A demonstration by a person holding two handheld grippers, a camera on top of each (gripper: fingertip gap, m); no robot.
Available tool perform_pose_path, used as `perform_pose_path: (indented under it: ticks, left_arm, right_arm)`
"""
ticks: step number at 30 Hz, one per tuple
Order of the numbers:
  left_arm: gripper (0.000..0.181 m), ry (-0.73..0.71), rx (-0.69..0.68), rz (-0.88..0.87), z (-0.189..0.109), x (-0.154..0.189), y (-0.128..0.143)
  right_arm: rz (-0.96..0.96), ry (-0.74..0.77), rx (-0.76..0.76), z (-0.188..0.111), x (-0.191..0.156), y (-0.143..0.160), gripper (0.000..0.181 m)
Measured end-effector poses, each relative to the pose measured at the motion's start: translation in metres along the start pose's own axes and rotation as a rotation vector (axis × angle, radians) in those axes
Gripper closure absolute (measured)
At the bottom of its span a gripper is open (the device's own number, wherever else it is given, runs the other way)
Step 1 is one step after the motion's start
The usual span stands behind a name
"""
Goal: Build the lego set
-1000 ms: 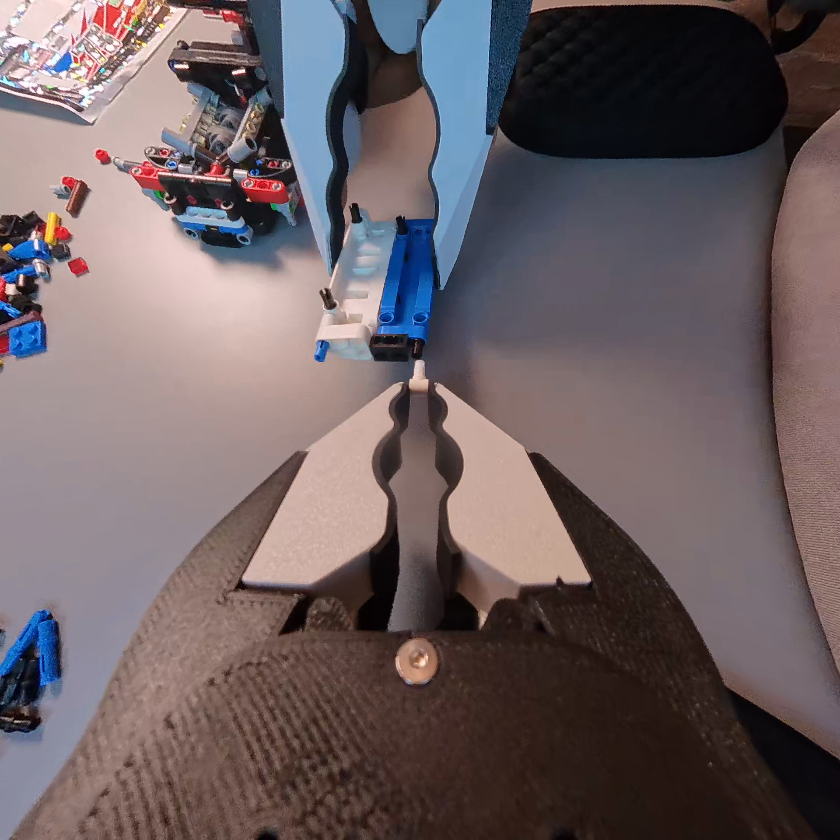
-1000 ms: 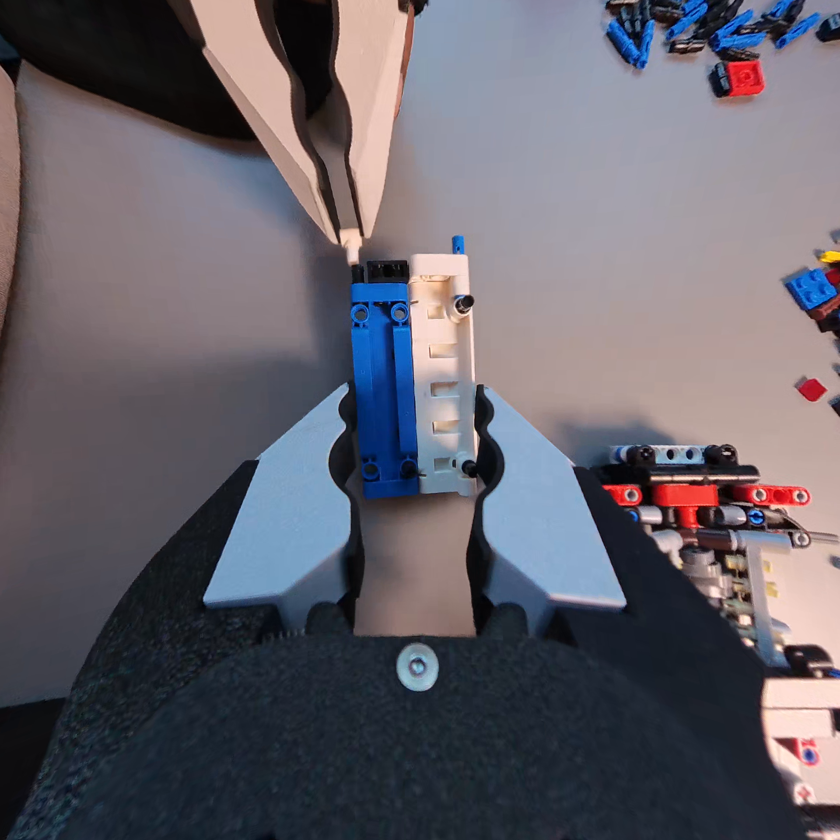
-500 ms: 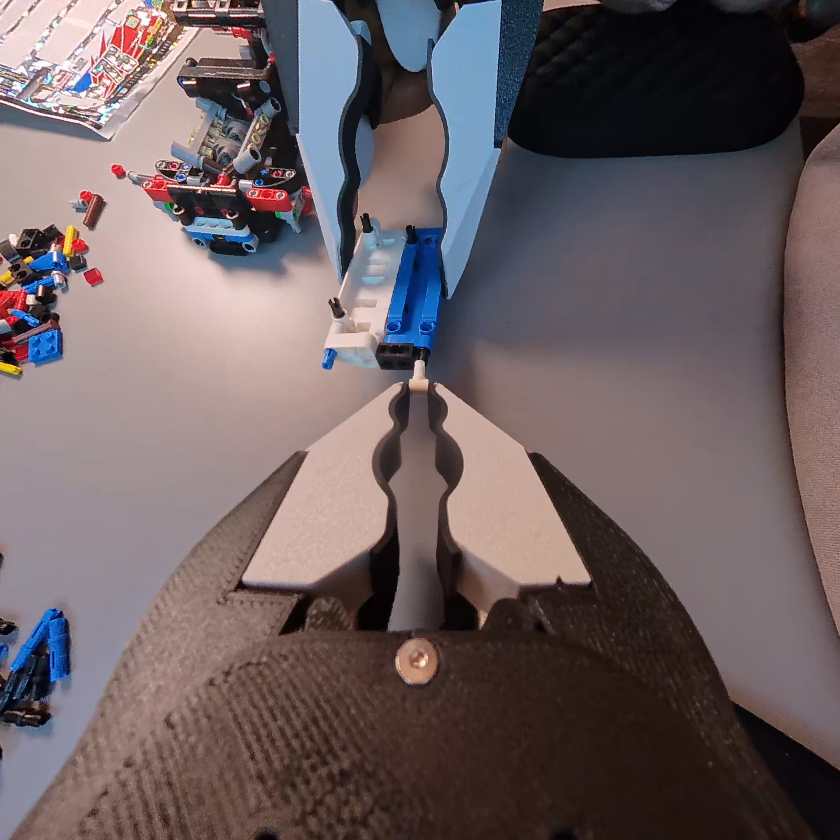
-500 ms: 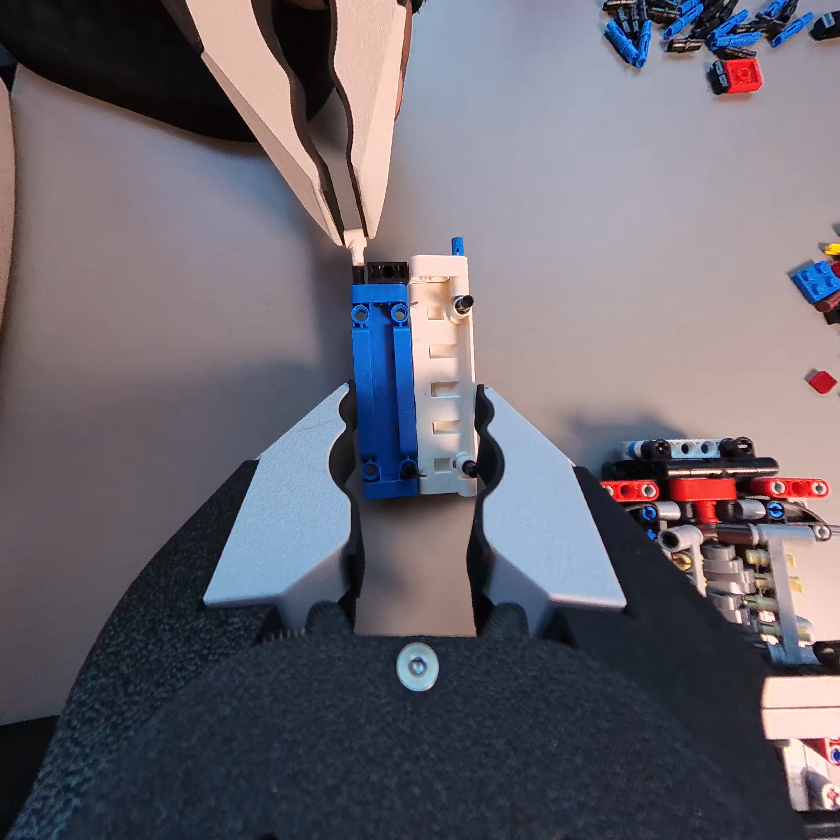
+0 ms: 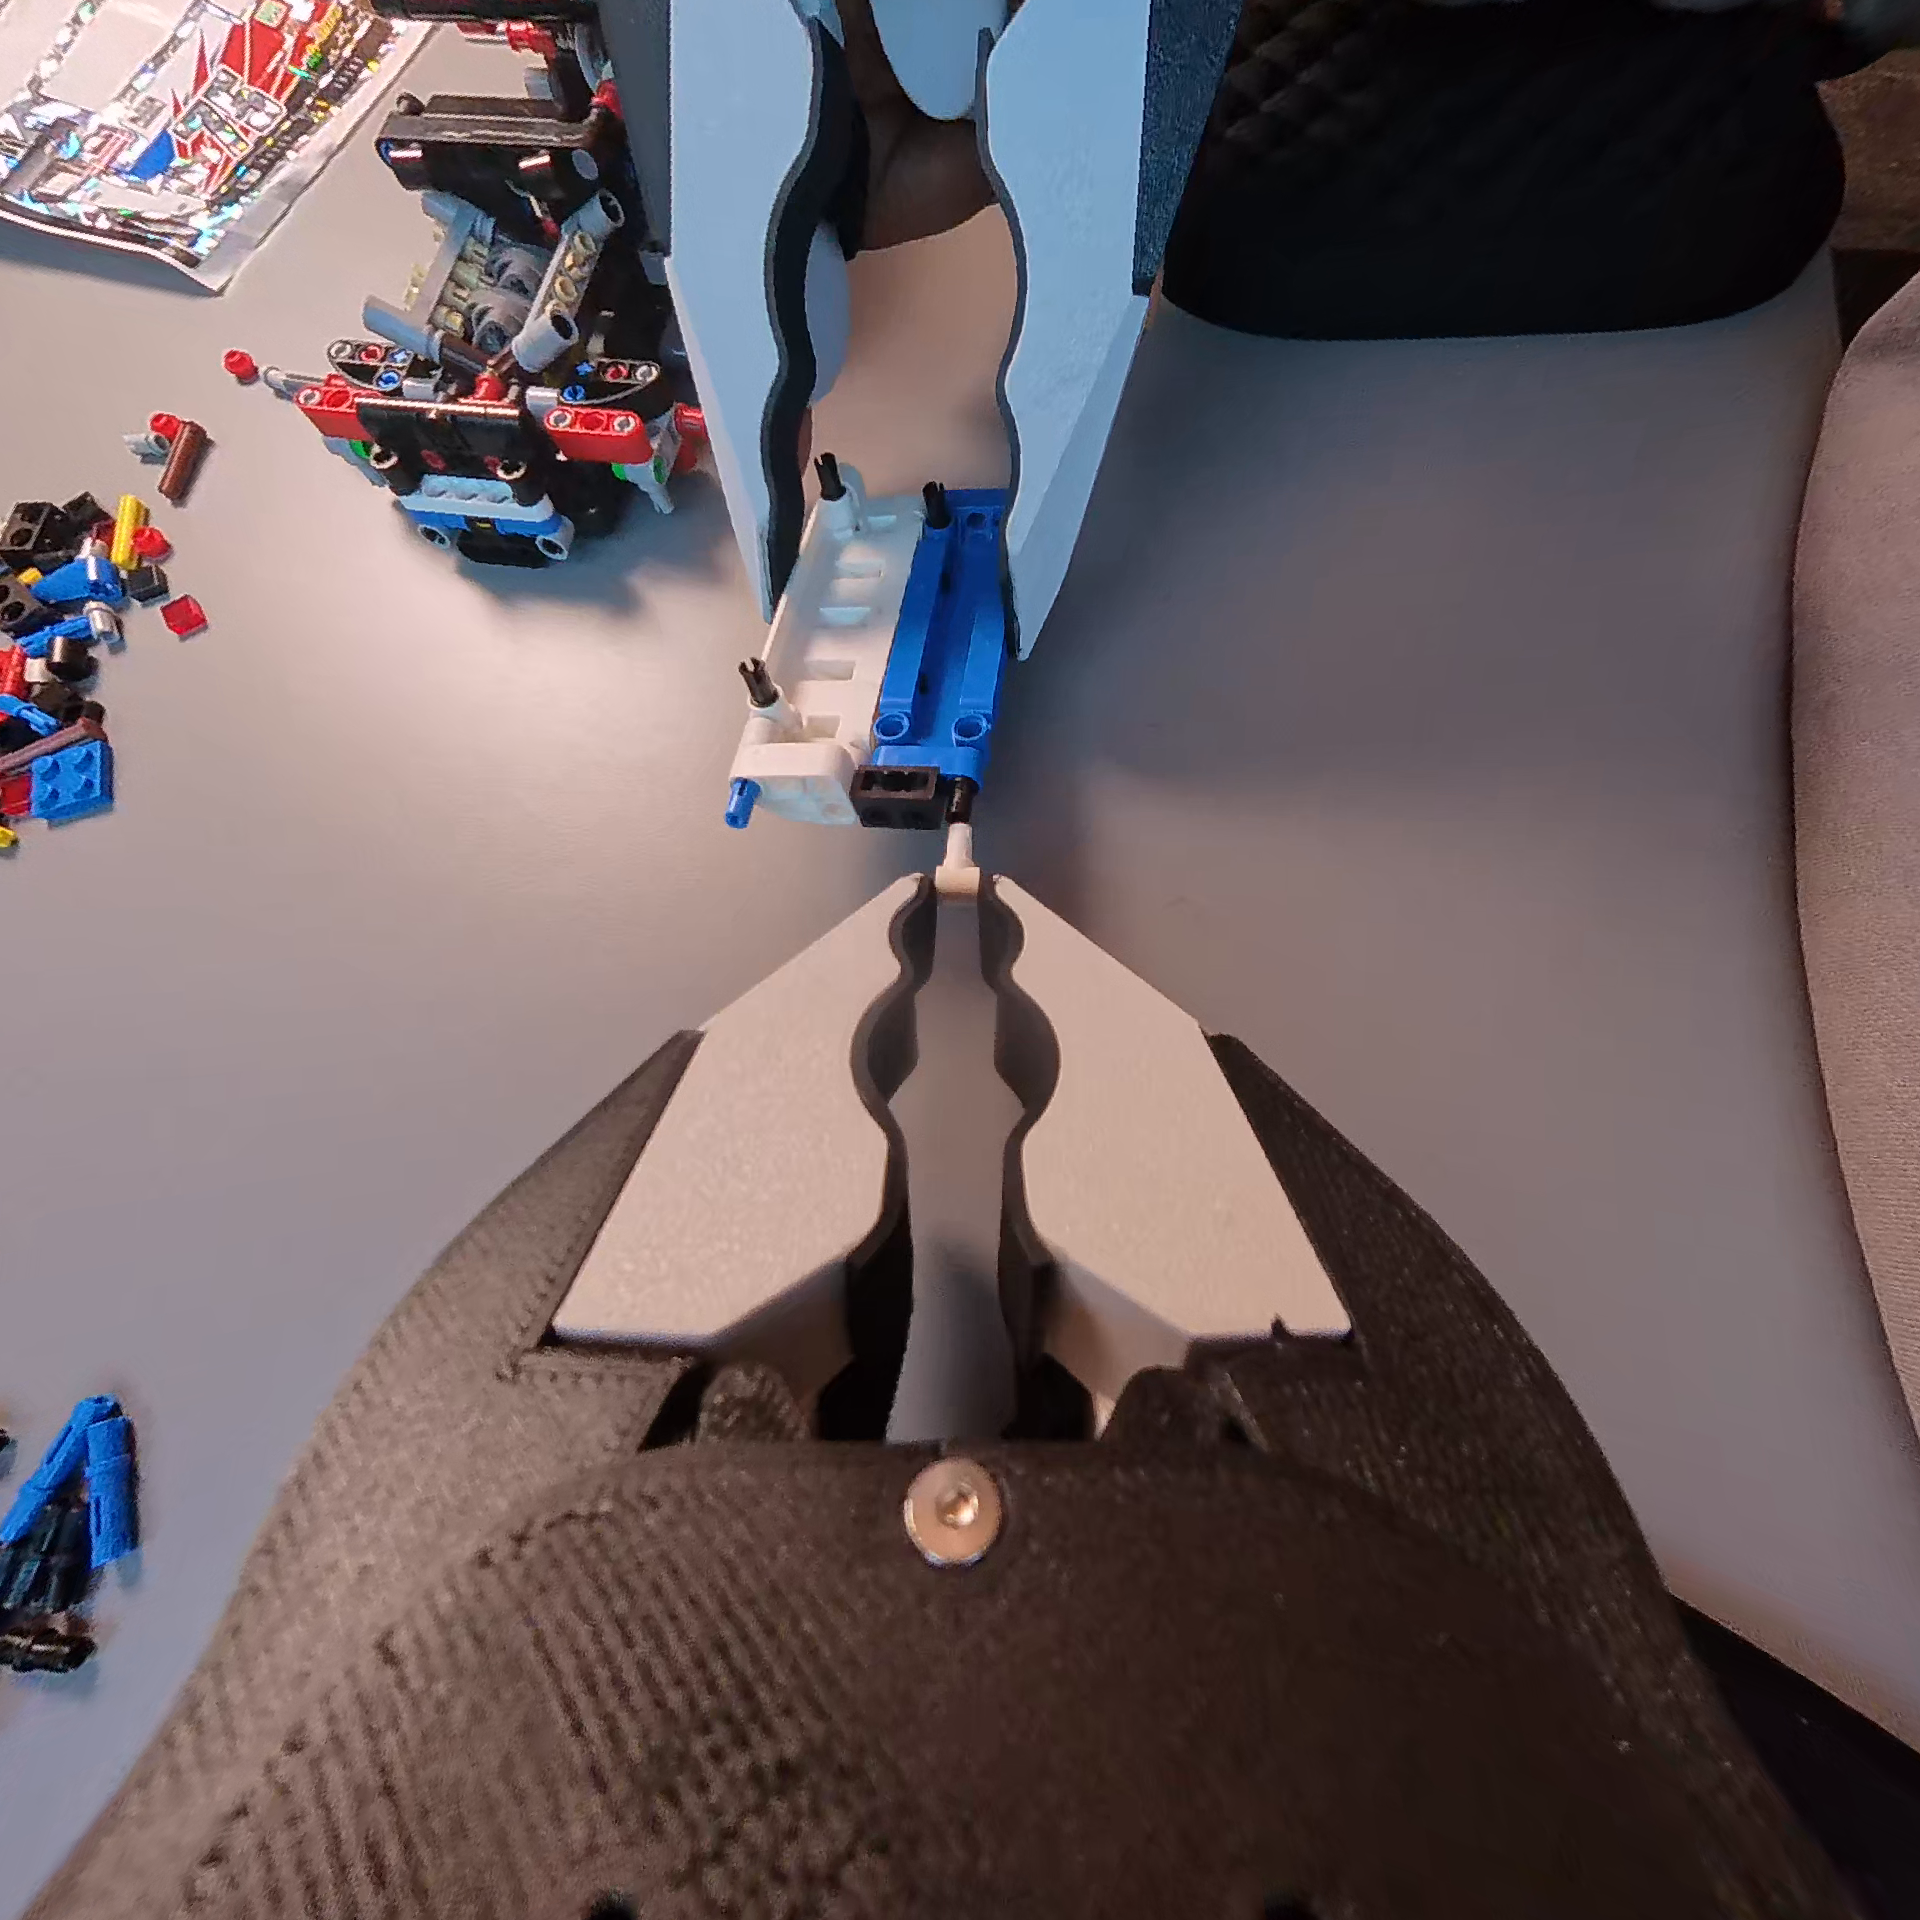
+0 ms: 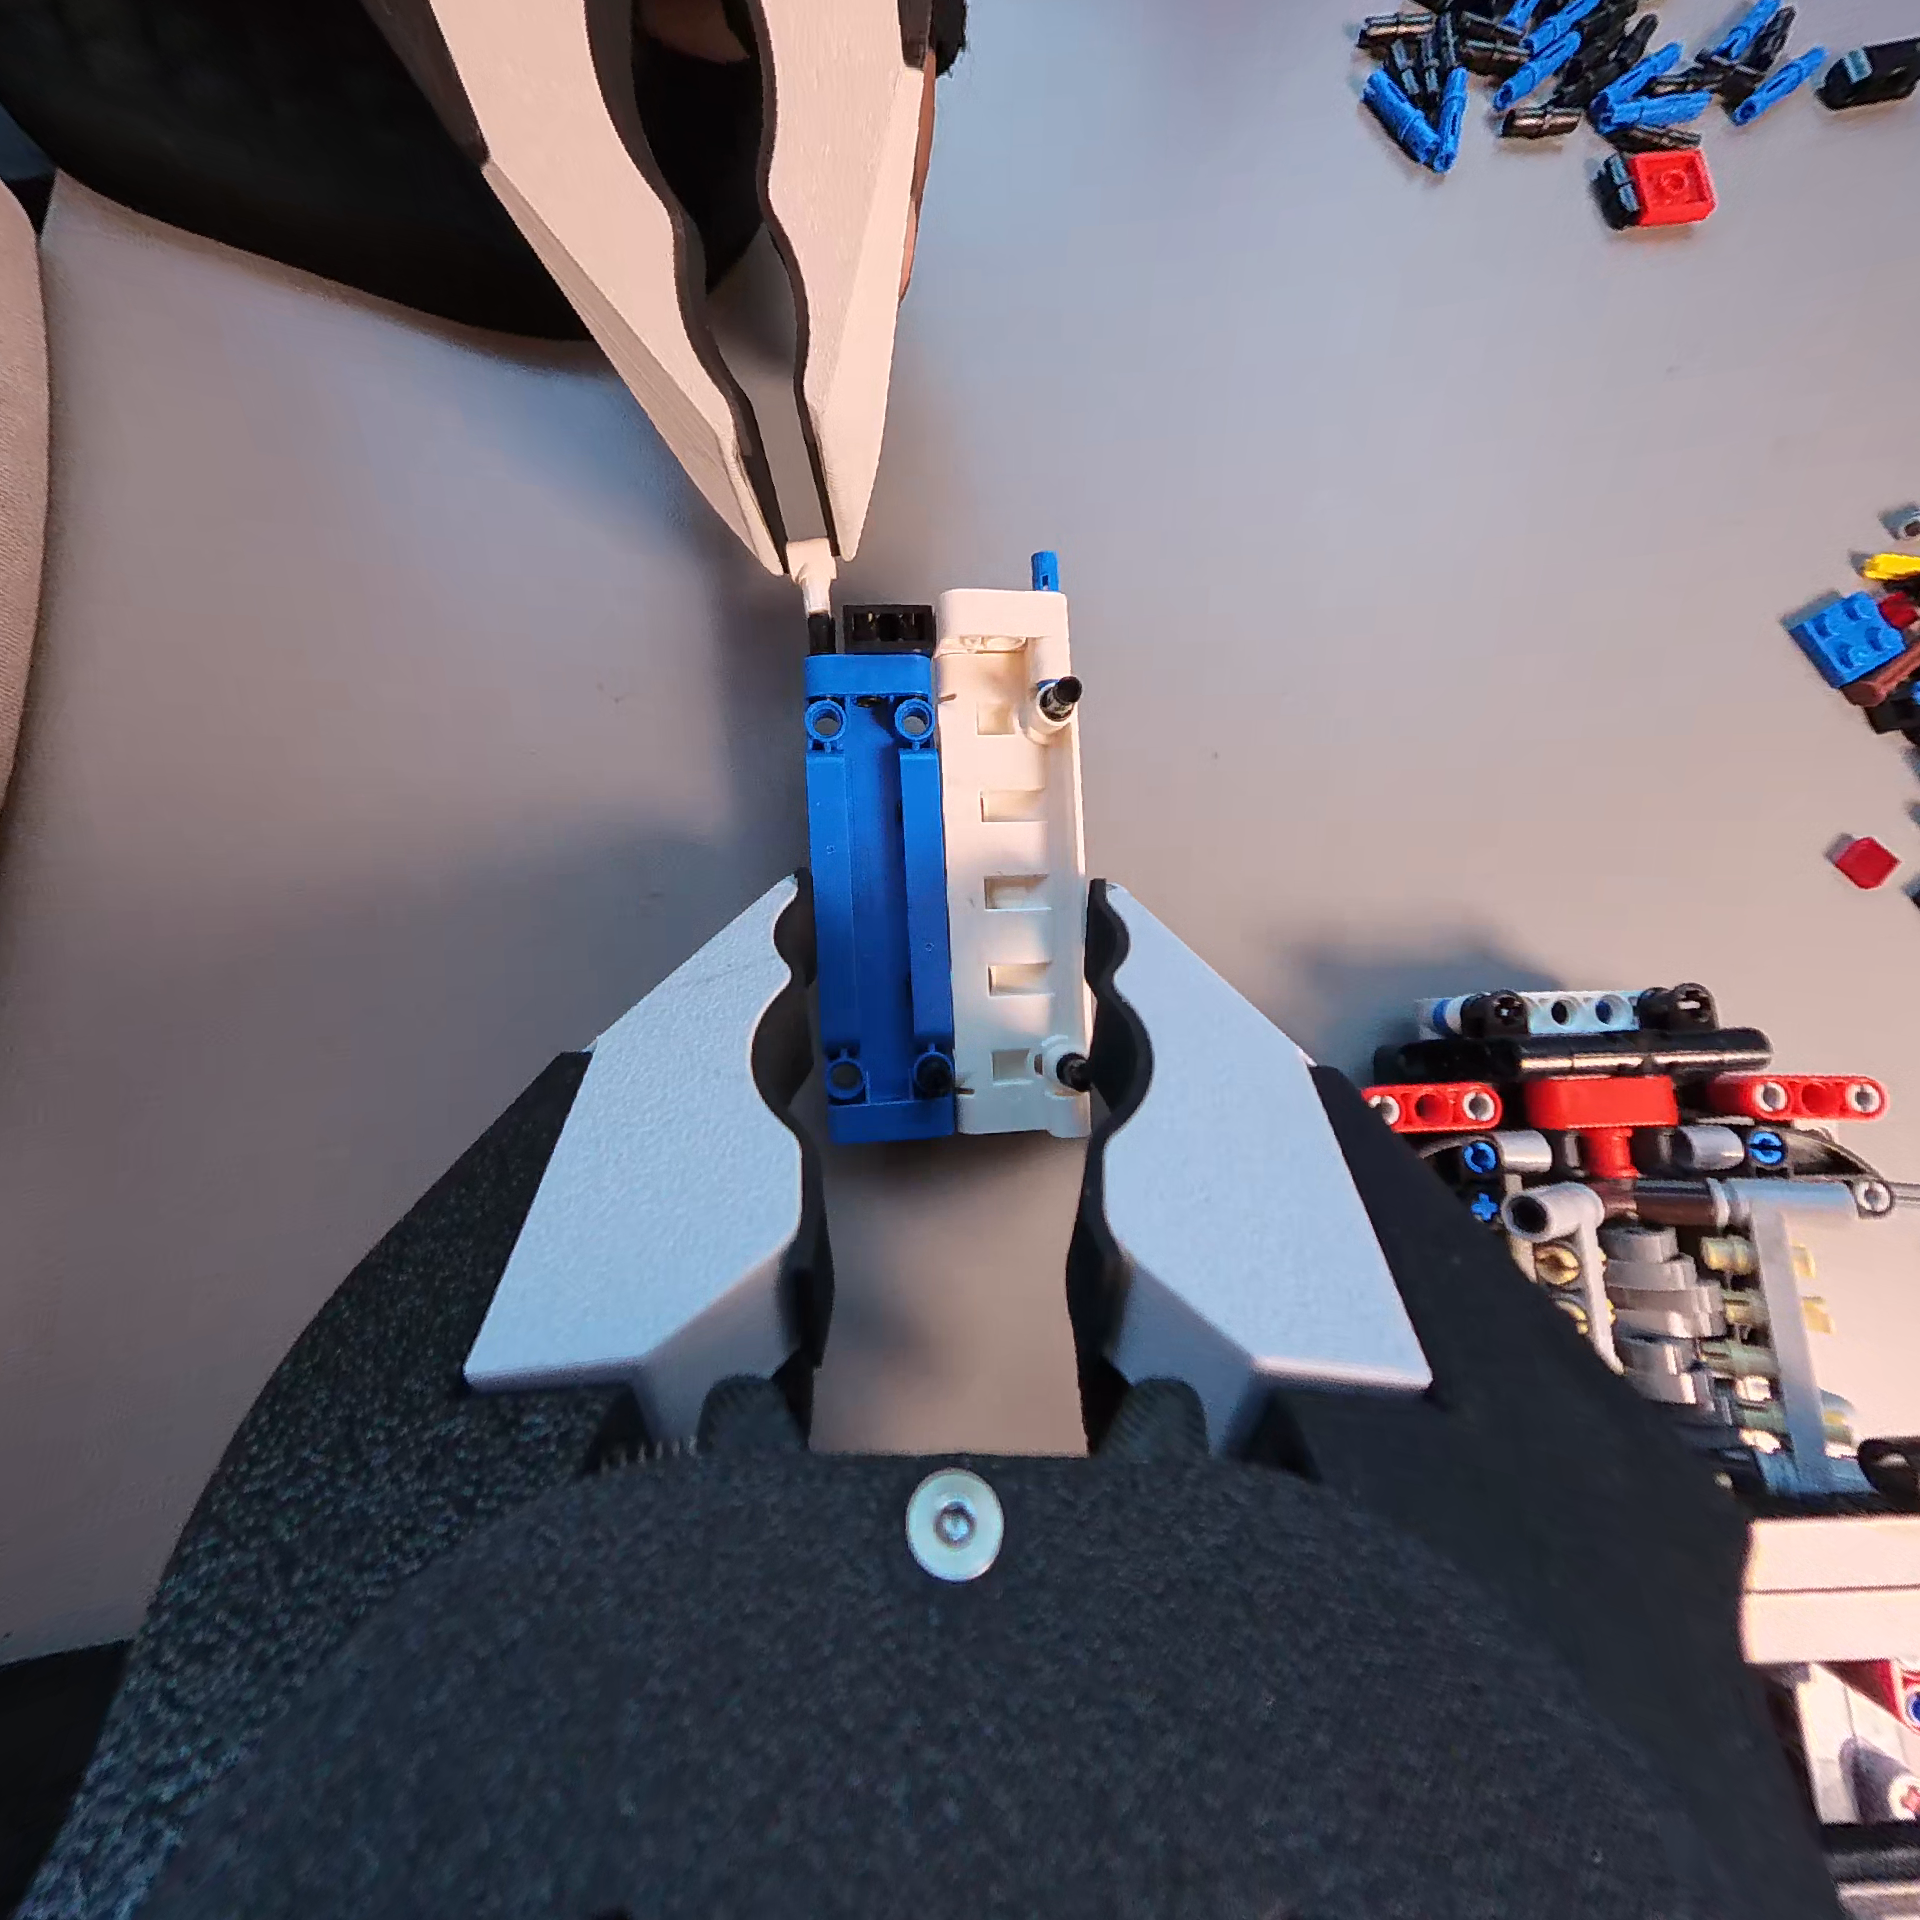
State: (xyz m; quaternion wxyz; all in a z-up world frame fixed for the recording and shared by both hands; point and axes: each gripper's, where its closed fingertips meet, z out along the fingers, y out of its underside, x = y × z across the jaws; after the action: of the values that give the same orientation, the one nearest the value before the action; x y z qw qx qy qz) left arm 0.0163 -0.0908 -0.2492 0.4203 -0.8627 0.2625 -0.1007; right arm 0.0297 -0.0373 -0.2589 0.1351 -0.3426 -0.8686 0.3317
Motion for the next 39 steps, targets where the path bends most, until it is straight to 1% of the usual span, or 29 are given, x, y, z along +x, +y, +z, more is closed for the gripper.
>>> perform_pose_path:
  ticks: [9,22,31,39]
  left_arm:
    - [0.176,-0.010,-0.011,-0.001,0.002,-0.001,0.002]
    - [0.176,-0.042,-0.074,0.028,0.008,-0.003,0.011]
    - [0.176,-0.048,-0.114,0.054,0.011,-0.002,0.016]
    - [0.176,-0.054,-0.128,0.066,0.012,-0.001,0.018]
  right_arm:
    - [0.010,0.005,0.021,-0.004,0.001,0.000,0.131]
    - [0.017,0.011,0.064,-0.014,0.002,-0.007,0.131]
    - [0.004,0.011,0.073,-0.014,0.001,-0.006,0.131]
    - [-0.029,0.014,0.044,-0.008,-0.003,0.001,0.131]
